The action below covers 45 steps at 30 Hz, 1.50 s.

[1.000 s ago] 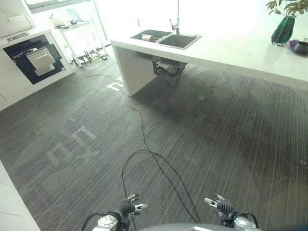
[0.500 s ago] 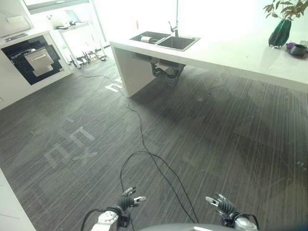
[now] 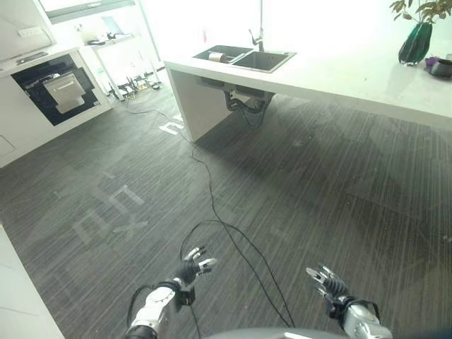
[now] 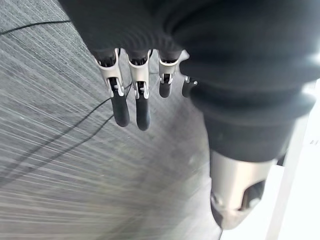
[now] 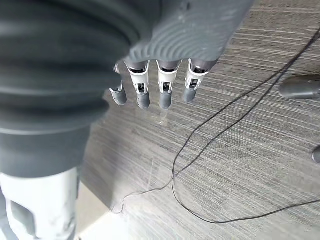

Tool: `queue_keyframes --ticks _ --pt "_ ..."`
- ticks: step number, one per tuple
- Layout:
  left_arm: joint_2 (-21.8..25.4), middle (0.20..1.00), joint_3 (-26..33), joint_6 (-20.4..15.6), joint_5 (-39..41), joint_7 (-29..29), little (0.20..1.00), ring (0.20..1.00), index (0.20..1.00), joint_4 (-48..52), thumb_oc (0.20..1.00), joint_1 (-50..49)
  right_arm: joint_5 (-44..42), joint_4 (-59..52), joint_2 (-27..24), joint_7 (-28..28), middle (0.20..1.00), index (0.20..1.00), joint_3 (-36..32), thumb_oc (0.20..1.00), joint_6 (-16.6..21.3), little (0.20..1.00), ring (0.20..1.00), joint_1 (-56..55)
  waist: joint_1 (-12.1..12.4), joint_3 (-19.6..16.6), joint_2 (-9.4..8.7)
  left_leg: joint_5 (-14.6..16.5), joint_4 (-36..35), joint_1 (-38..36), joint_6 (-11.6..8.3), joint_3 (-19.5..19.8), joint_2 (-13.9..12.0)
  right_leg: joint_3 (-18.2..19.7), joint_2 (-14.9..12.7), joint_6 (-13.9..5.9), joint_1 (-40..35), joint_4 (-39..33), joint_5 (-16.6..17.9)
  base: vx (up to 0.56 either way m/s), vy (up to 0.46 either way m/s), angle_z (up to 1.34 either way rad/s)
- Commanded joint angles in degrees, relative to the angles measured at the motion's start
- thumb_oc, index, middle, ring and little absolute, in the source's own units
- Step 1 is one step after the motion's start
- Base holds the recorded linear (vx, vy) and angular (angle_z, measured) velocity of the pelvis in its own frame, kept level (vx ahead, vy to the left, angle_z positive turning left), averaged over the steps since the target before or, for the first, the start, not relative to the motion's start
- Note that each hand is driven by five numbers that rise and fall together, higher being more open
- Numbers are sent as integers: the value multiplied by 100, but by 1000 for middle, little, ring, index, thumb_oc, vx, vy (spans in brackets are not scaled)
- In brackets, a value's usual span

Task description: Place the dishes in the dishwasher.

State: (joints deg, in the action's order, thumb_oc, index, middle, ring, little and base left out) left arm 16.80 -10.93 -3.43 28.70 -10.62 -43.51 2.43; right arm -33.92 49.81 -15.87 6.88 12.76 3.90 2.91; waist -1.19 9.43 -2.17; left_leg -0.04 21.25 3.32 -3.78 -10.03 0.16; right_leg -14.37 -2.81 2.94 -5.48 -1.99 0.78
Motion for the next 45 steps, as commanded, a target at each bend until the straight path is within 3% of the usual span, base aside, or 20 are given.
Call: queue_keyframes --ticks 1,6,9,13,17,19,20,21,22,24,25,28,31,32,35,37,40,42,43,45 --pt "42 1000 -55 -214 126 -23 1000 1000 1000 76 1000 155 -195 -240 -197 0 1000 1000 -62 1000 88 1000 1000 362 131 208 142 271 -246 -52 159 -85 -211 311 63 -414 -396 164 -315 150 63 -15" --pt "73 1000 34 -288 223 76 1000 1000 1000 214 1000 -75 -88 -727 -223 -144 1000 1000 -62 1000 14 1000 1000 263 283 248 371 -498 -1955 38 -35 -381 -292 276 239 -499 -916 -86 -534 274 97 -10" --pt "44 1000 84 -301 191 127 1000 1000 1000 178 1000 -141 -152 -758 -236 -95 1000 1000 -91 1000 7 1000 1000 129 324 212 410 -879 -2507 99 -160 -441 -399 370 351 -492 -1228 -241 -667 327 97 6" --pt "-34 1000 178 -395 90 110 1000 1000 1000 -113 1000 -158 -16 -435 -186 38 1000 1000 -201 1000 -76 1000 1000 -64 205 114 263 -640 -2465 -60 -65 -966 -496 246 159 -585 -1511 -108 -1004 463 212 -12" --pt "14 1000 178 -457 -20 86 1000 1000 1000 -283 1000 -141 68 -101 -32 98 1000 1000 -264 1000 -34 1000 1000 -144 325 -44 201 -429 -2352 23 300 -701 -321 450 139 -686 -1466 554 -1281 331 191 -9" --pt "99 1000 131 -409 -42 101 1000 1000 1000 -256 1000 -94 72 -39 87 32 1000 1000 -288 1000 13 1000 1000 -166 270 -106 136 -367 -2464 -130 490 -586 -139 524 -19 -1002 -999 1471 -758 255 180 -21" --pt "99 1000 131 -409 -42 101 1000 1000 1000 -256 1000 -94 72 -39 87 32 1000 1000 -288 1000 13 1000 1000 -166 270 -106 136 -367 -2464 -130 490 -586 -139 524 -19 -1002 -999 1471 -758 265 240 18" --pt "184 1000 59 -417 1 75 1000 1000 1000 -329 1000 56 -27 33 145 -3 1000 1000 -289 1000 100 1000 1000 -166 164 -128 185 -246 -2529 -293 645 -455 -16 625 -47 -1186 -457 2656 -412 291 266 35" --pt "227 1000 14 -402 1 62 1000 1000 1000 -317 1000 136 -58 20 178 -26 1000 1000 -296 1000 121 1000 1000 -186 119 -137 216 -182 -2520 -354 694 -411 47 679 -9 -1266 -209 3292 -213 391 339 47" --pt "273 1000 -107 -379 -46 90 1000 1000 1000 -250 1000 220 -59 26 237 -96 1000 1000 -294 1000 209 1000 1000 -246 67 -164 307 -57 -2487 -449 756 -434 85 615 16 -1319 240 4284 228 290 240 72" --pt "274 1000 -151 -386 -44 97 1000 1000 1000 -232 1000 230 -107 53 231 -123 1000 1000 -266 1000 225 1000 1000 -230 30 -155 356 -11 -2498 -538 773 -395 84 554 -69 -1226 527 4539 177 244 175 59" --pt "326 1000 -257 -327 -28 7 1000 1000 1000 -112 1000 296 -218 35 217 -199 1000 1000 -284 1000 262 1000 1000 -238 -182 -84 414 -6 -2554 -822 726 -98 120 599 189 -1097 1018 3777 -176 274 39 32" --pt "399 1000 -282 -126 -139 -73 1000 1000 1000 109 1000 394 -211 -183 185 -224 1000 1000 -360 1000 254 1000 1000 -469 -397 31 339 184 -2557 -1180 695 149 161 535 7 -1046 1249 2308 -77 340 -100 79" --pt "412 1000 -280 -102 -173 -77 1000 1000 1000 156 1000 387 -232 -193 172 -195 1000 1000 -384 1000 251 1000 1000 -500 -418 43 290 248 -2548 -1234 687 155 173 534 -94 -1078 1292 1899 20 375 -189 80" --pt "413 1000 -347 -212 -446 -290 1000 1000 1000 179 1000 287 -288 -114 124 -23 1000 1000 -537 1000 275 1000 1000 -548 -522 131 112 756 -2426 -1622 669 340 243 581 -596 -1321 1532 395 810 494 -264 77" --pt "404 1000 -384 -349 -635 -498 1000 1000 1000 180 1000 125 -305 -121 118 -71 1000 1000 -539 1000 180 1000 1000 -457 -487 42 46 1172 -2231 -1909 661 331 242 415 -728 -1370 1392 115 1012 603 -369 21" --pt "350 1000 -320 -321 -614 -506 1000 1000 1000 133 1000 4 -269 -130 53 -110 1000 1000 -496 1000 66 1000 1000 -429 -563 -158 70 1366 -2061 -2218 543 364 114 542 -594 -1282 1360 317 957 405 -259 27" --pt "359 1000 -317 -293 -665 -564 1000 1000 1000 189 1000 -44 -170 -276 -63 -156 1000 1000 -363 1000 -17 1000 1000 -409 -609 -285 146 818 -1470 -2139 276 328 -145 629 -326 -1042 1232 281 772 354 -269 24" --pt "372 1000 -338 -301 -717 -622 1000 1000 1000 213 1000 -49 -153 -338 -152 -155 1000 1000 -304 1000 -73 1000 1000 -381 -599 -317 179 383 -805 -1933 104 381 -265 663 -176 -884 1091 226 655 281 -272 -27" --pt "377 1000 -333 -323 -625 -634 1000 1000 1000 244 1000 -61 -103 -352 -249 -65 1000 1000 -252 1000 -90 1000 1000 -323 -550 -291 153 30 227 -1526 -5 408 -323 708 -90 -703 939 269 482 267 -264 -63"
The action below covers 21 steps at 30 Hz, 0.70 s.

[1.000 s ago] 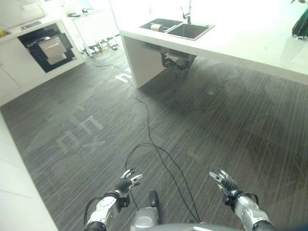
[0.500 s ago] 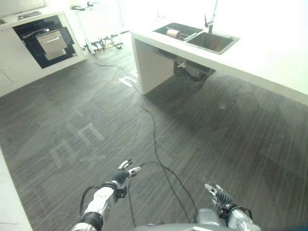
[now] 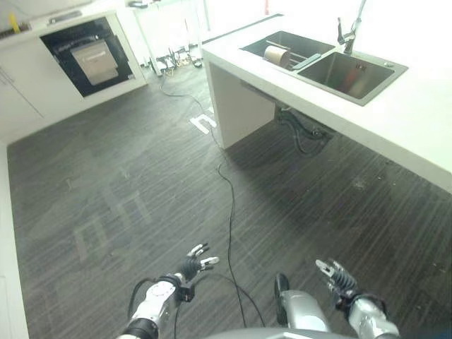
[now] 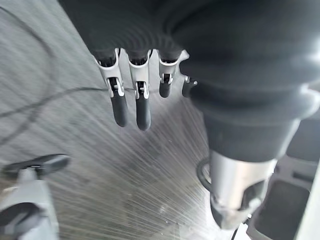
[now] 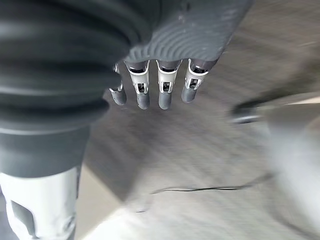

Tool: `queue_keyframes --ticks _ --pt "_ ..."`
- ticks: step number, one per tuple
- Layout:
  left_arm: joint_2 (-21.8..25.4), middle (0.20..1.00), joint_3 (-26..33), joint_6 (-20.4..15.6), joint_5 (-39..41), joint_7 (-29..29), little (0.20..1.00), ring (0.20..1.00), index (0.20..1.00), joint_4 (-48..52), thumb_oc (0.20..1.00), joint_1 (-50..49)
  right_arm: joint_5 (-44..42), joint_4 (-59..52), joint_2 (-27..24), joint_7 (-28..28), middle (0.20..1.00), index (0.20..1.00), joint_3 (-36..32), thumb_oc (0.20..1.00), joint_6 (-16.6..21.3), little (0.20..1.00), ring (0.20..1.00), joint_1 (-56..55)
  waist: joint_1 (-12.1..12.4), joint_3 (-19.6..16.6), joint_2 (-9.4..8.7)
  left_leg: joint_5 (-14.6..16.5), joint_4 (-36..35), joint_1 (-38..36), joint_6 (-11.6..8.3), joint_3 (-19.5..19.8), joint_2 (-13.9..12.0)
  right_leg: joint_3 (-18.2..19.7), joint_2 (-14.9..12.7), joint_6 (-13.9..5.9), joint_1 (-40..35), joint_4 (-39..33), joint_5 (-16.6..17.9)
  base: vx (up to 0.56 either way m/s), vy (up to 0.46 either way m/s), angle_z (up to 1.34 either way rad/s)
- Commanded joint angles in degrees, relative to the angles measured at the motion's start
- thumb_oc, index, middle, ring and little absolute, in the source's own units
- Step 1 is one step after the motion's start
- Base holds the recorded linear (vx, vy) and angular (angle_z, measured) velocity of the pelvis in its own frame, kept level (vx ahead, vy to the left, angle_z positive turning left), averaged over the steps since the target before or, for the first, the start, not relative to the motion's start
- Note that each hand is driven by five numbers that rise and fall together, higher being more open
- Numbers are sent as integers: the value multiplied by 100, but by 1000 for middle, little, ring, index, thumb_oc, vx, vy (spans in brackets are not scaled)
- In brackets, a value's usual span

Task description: Place the dishes in the dishwasher.

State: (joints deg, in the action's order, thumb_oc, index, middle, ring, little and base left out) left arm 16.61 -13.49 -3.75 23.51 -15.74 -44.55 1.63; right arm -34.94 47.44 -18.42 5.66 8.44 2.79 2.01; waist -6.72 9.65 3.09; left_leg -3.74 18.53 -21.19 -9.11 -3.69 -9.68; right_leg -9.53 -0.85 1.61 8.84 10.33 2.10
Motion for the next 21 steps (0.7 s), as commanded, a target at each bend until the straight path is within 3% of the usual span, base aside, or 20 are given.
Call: queue_keyframes --ticks 1,3,5,8,9,12,16,19,20,21 --pt "422 1000 -55 -250 74 -148 1000 1000 1000 426 1000 53 162 -98 -81 121 1000 1000 224 1000 71 1000 1000 -183 176 -147 -452 381 1391 1767 579 -201 663 240 -254 -408 -861 -937 160 256 -211 -82" --pt "447 1000 -57 -216 146 -164 1000 1000 1000 514 1000 96 104 -73 -119 151 1000 1000 209 1000 106 1000 1000 -143 331 -29 -494 635 1140 2187 735 -144 865 255 -266 -426 -1116 -970 29 243 -87 -66" --pt "443 1000 -62 -267 214 -157 1000 1000 1000 524 1000 90 190 51 -110 244 1000 1000 148 1000 119 1000 1000 -57 394 28 -455 758 211 2063 801 -396 855 229 -237 -487 -1327 -993 -139 249 58 -61" --pt "428 1000 -104 -255 298 -143 1000 1000 1000 511 1000 122 237 124 -97 206 1000 1000 137 1000 112 1000 1000 -41 434 43 -394 618 -838 2072 766 -445 888 278 -168 -538 -1520 -1108 -227 280 110 -57" --pt "378 1000 -104 -278 262 -142 1000 1000 1000 503 1000 88 189 77 -88 172 1000 1000 125 1000 69 1000 1000 -119 523 66 -300 56 -1965 2162 567 -361 745 290 -33 -540 -1805 -1299 -351 382 153 -56" --pt "336 1000 -108 -360 256 -153 1000 1000 1000 495 1000 2 248 115 -111 244 1000 1000 71 1000 101 1000 1000 -210 580 96 -245 -375 -2353 2382 379 -404 467 289 17 -520 -2065 -1364 -521 323 151 -28" --pt "278 1000 -48 -483 236 -202 1000 1000 1000 381 1000 -85 315 228 -158 318 1000 1000 -2 1000 176 1000 1000 -251 604 111 -259 -399 -2269 2381 322 -630 99 147 -194 -573 -2312 -1308 -746 298 217 -18" --pt "266 1000 -61 -441 164 -198 1000 1000 1000 252 1000 15 241 218 -178 209 1000 1000 -24 1000 129 1000 1000 -239 549 57 -288 -289 -2203 2283 375 -808 75 70 -328 -666 -2311 -1075 -857 336 339 -12" --pt "430 1000 -224 -341 154 -104 1000 1000 1000 289 1000 224 134 116 -99 144 1000 1000 -64 1000 89 1000 1000 -315 510 -34 -343 -100 -2202 2214 609 -716 298 143 -418 -796 -2258 -636 -1047 391 397 -3" --pt "451 1000 -233 -323 160 -94 1000 1000 1000 304 1000 240 152 109 -84 144 1000 1000 -75 1000 86 1000 1000 -323 502 -41 -346 -84 -2204 2195 638 -717 330 152 -433 -820 -2214 -550 -1027 391 416 -1"
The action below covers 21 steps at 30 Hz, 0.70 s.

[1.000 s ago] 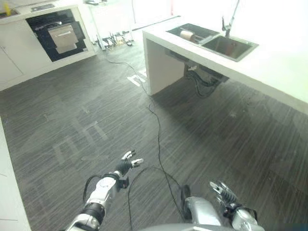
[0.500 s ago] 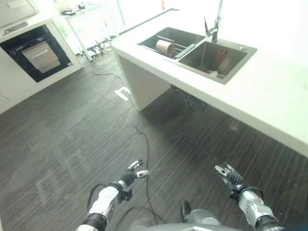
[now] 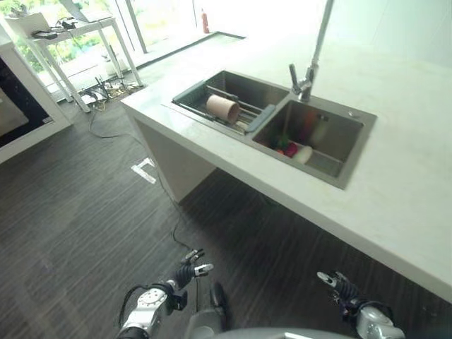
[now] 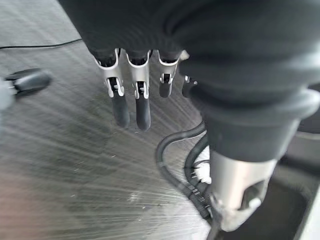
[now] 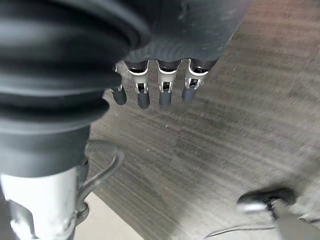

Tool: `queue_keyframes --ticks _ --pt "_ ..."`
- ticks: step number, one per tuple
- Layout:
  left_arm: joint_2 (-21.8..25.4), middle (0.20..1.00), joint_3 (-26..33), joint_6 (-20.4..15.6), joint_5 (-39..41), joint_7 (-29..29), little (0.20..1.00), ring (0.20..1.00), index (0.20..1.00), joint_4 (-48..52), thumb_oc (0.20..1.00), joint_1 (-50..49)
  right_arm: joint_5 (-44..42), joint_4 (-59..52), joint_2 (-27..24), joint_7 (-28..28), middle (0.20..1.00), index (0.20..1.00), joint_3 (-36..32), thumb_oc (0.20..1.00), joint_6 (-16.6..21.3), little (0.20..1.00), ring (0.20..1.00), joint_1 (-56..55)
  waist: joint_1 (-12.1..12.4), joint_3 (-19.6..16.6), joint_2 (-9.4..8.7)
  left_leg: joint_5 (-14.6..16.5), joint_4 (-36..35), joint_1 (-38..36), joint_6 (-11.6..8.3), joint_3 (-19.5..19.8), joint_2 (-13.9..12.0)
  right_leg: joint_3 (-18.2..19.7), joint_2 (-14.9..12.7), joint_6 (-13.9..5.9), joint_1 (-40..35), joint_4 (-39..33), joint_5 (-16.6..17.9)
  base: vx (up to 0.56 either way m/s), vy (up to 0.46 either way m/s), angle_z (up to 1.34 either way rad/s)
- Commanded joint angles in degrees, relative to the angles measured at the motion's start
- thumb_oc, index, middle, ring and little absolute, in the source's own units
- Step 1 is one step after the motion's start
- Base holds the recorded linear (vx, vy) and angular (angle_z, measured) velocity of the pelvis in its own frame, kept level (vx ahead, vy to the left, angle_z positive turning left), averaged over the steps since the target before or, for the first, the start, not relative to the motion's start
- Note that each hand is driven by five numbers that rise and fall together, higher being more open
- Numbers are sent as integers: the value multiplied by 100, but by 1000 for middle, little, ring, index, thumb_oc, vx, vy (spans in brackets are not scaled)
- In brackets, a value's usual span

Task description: Place the dishes in the dishwasher.

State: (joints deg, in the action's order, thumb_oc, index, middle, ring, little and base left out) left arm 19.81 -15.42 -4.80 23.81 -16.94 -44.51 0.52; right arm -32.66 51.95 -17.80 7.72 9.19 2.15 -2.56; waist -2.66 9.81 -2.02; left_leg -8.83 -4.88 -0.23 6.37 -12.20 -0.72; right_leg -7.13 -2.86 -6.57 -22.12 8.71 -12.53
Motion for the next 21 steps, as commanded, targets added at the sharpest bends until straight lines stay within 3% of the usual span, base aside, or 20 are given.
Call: queue_keyframes --ticks 1,8,9,10,14,15,16,17,19,21 --pt "187 1000 -63 -163 141 68 1000 1000 1000 350 1000 401 -23 -354 -108 -74 1000 1000 -171 1000 158 1000 1000 110 76 -77 165 468 120 49 -835 161 -478 -55 -272 -71 1007 -164 520 147 191 17" --pt "266 1000 -102 -80 165 148 1000 1000 1000 380 1000 519 -98 -320 10 -172 1000 1000 -203 1000 267 1000 1000 87 29 -138 173 622 101 -63 -612 290 -229 89 -318 -191 1379 485 761 108 173 23" --pt "278 1000 -75 -82 69 234 1000 1000 1000 299 1000 568 -89 -317 119 -202 1000 1000 -176 1000 371 1000 1000 78 16 -214 198 785 22 -287 -453 235 4 -158 -235 -246 1924 1449 1033 248 448 1" --pt "282 1000 -48 -71 63 272 1000 1000 1000 293 1000 559 -92 -302 118 -185 1000 1000 -159 1000 359 1000 1000 100 54 -218 200 804 -8 -349 -463 173 16 -375 -334 -250 2000 1454 1100 205 347 -36" --pt "369 1000 117 -136 160 357 1000 1000 1000 363 1000 403 -31 -390 93 -145 1000 1000 -41 1000 290 1000 1000 192 168 -137 199 899 -12 -548 -587 -38 -61 -1110 -315 -133 2193 579 1028 41 -20 -58" --pt "420 1000 168 -129 153 359 1000 1000 1000 433 1000 338 -60 -432 64 -155 1000 1000 1 1000 243 1000 1000 214 268 -111 182 1005 -12 -621 -637 -124 -71 -1476 -450 -163 2202 482 988 -45 -98 -79" --pt "382 1000 227 -155 50 375 1000 1000 1000 460 1000 255 -99 -372 58 -148 1000 1000 18 1000 243 1000 1000 274 339 -73 183 927 -12 -599 -613 -279 -107 -1569 -497 -84 2127 317 1052 -28 -149 -71" --pt "376 1000 167 -190 51 357 1000 1000 1000 427 1000 233 -136 -293 62 -190 1000 1000 -8 1000 280 1000 1000 267 275 -83 167 916 -12 -616 -623 -234 -95 -1297 -303 -44 2035 12 964 -62 -141 -53" --pt "321 1000 184 -201 65 362 1000 1000 1000 415 1000 193 -167 -241 35 -199 1000 1000 -19 1000 265 1000 1000 270 306 -127 146 913 -12 -626 -659 -332 -95 -1436 -303 -25 1857 -272 971 13 -78 -10" --pt "247 1000 178 -256 -6 367 1000 1000 1000 357 1000 137 -139 -166 29 -191 1000 1000 -38 1000 264 1000 1000 254 278 -177 131 922 -12 -636 -648 -313 -67 -1221 -217 15 1748 -518 1008 25 -69 -8"
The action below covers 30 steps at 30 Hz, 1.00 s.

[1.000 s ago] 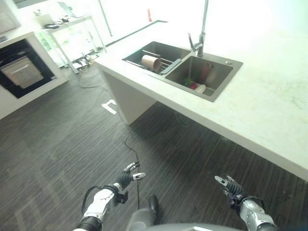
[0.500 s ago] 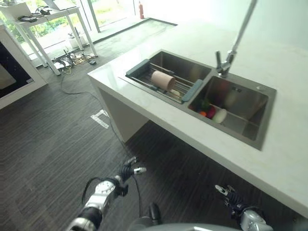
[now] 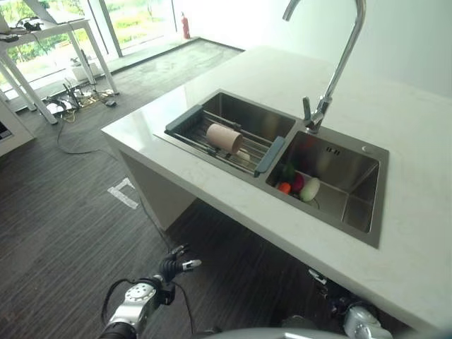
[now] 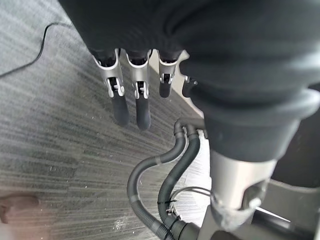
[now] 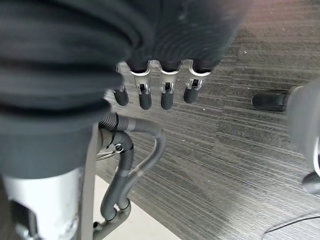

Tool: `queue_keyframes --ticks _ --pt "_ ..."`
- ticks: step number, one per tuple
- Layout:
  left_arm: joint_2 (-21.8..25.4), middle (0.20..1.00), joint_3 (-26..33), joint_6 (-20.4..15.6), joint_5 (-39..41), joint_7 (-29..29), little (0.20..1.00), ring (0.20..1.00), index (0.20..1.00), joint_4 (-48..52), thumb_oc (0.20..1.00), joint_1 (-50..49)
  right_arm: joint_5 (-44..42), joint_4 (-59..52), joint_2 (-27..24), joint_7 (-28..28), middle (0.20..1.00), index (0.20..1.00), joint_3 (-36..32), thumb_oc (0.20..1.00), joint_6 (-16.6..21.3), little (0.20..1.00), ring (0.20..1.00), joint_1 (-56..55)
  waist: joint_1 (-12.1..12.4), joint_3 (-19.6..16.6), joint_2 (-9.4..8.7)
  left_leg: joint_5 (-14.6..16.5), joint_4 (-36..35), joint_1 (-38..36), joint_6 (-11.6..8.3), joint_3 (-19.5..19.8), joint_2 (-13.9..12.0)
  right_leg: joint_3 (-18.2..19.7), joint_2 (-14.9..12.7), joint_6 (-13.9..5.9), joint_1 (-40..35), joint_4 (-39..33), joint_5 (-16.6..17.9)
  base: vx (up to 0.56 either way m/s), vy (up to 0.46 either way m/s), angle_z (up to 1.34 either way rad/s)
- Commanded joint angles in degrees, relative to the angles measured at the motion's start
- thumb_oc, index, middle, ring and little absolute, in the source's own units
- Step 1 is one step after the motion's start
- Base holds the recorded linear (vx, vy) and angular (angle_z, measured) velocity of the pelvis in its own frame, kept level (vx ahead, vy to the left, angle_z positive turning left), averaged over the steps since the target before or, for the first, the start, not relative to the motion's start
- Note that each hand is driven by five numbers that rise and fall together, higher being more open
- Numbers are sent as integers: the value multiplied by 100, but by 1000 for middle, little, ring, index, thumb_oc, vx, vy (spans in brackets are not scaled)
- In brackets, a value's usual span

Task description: Place the dishes in the dishwasher.

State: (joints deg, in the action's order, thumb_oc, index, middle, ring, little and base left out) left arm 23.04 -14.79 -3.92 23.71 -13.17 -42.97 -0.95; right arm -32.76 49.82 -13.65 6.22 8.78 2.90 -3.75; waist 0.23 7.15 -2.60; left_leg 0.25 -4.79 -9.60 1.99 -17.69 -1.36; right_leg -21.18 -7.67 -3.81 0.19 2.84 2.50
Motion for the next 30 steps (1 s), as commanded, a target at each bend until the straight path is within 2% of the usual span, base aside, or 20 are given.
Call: queue_keyframes --ticks 1,10,13,14,15,16,18,19,20,22,24,25,27,30 --pt "-107 1000 92 -346 8 7 1000 1000 1000 174 1000 272 -87 52 -390 -47 1000 1000 -3 1000 181 1000 1000 351 -34 64 180 0 -21 303 -226 258 10 268 310 -240 -549 -67 -465 25 -74 -26" --pt "-208 1000 72 -340 -29 -34 1000 1000 1000 -93 1000 395 -38 243 -395 -49 1000 1000 -103 1000 262 1000 1000 239 -305 -97 226 129 -21 157 -183 341 72 767 585 -110 -722 -327 -531 -2 -73 -15" --pt "-257 1000 60 -378 -110 -55 1000 1000 1000 -193 1000 442 -30 299 -389 -30 1000 1000 -109 1000 276 1000 1000 255 -377 -67 189 314 479 181 -180 268 88 895 577 -47 -675 -197 -595 -14 -67 -5" --pt "-281 1000 54 -417 -125 -69 1000 1000 1000 -235 1000 448 -13 315 -412 -17 1000 1000 -112 1000 280 1000 1000 277 -396 -15 127 521 1033 315 -171 192 52 938 519 2 -673 -129 -634 -25 -67 -11" --pt "-292 1000 50 -432 -135 -87 1000 1000 1000 -262 1000 455 -6 325 -423 -25 1000 1000 -112 1000 281 1000 1000 293 -396 -8 92 576 1358 466 -183 184 14 973 492 39 -633 -93 -637 -21 -54 -12" --pt "-338 1000 9 -494 -196 -152 1000 1000 1000 -445 1000 486 -58 366 -515 -146 1000 1000 -82 1000 257 1000 1000 363 -315 209 39 345 2254 1055 -337 677 -148 1203 477 149 -646 70 -635 21 16 -17" --pt "-362 1000 7 -497 -203 -159 1000 1000 1000 -524 1000 490 -55 434 -576 -125 1000 1000 -71 1000 243 1000 1000 436 -264 257 68 275 1922 1102 -340 893 -129 1334 495 134 -648 108 -645 76 103 -57" --pt "-378 1000 0 -482 -225 -165 1000 1000 1000 -553 1000 485 22 498 -607 -124 1000 1000 -62 1000 268 1000 1000 483 -236 294 98 254 1680 1067 -356 981 -156 1410 507 116 -689 117 -677 181 271 -111" --pt "-397 1000 -46 -542 -220 -172 1000 1000 1000 -691 1000 483 356 594 -708 -138 1000 1000 -49 1000 319 1000 1000 542 -215 286 156 28 1140 1041 -460 1185 -355 1516 485 85 -727 103 -746 217 322 -122" --pt "-442 1000 -72 -653 -161 -180 1000 1000 1000 -885 1000 460 332 665 -816 -167 1000 1000 0 1000 276 1000 1000 592 -140 267 219 -255 646 1069 -602 1730 -548 1732 449 44 -845 79 -868 268 362 -93" --pt "-479 1000 -54 -739 -201 -217 1000 1000 1000 -1034 1000 432 258 761 -865 -196 1000 1000 -45 1000 273 1000 1000 625 -107 237 264 -268 542 1064 -658 2083 -663 1972 370 -11 -918 163 -1030 230 325 -95" --pt "-483 1000 -65 -745 -200 -222 1000 1000 1000 -1065 1000 440 291 778 -868 -192 1000 1000 -65 1000 291 1000 1000 625 -116 235 270 -233 591 1074 -656 2068 -657 1988 342 -31 -924 198 -1056 170 344 -85" --pt "-479 1000 -136 -711 -159 -282 1000 1000 1000 -1147 1000 535 653 801 -904 -343 1000 1000 -113 1000 417 1000 1000 615 -231 201 332 -103 711 1036 -659 1756 -724 1970 130 -194 -846 409 -1130 174 449 -86" --pt "-377 1000 -327 -630 -102 -203 1000 1000 1000 -1141 1000 770 499 775 -769 -270 1000 1000 -241 1000 463 1000 1000 475 -311 129 233 210 1071 1094 -482 1492 -471 1868 -451 -575 -747 312 -746 151 497 -44"
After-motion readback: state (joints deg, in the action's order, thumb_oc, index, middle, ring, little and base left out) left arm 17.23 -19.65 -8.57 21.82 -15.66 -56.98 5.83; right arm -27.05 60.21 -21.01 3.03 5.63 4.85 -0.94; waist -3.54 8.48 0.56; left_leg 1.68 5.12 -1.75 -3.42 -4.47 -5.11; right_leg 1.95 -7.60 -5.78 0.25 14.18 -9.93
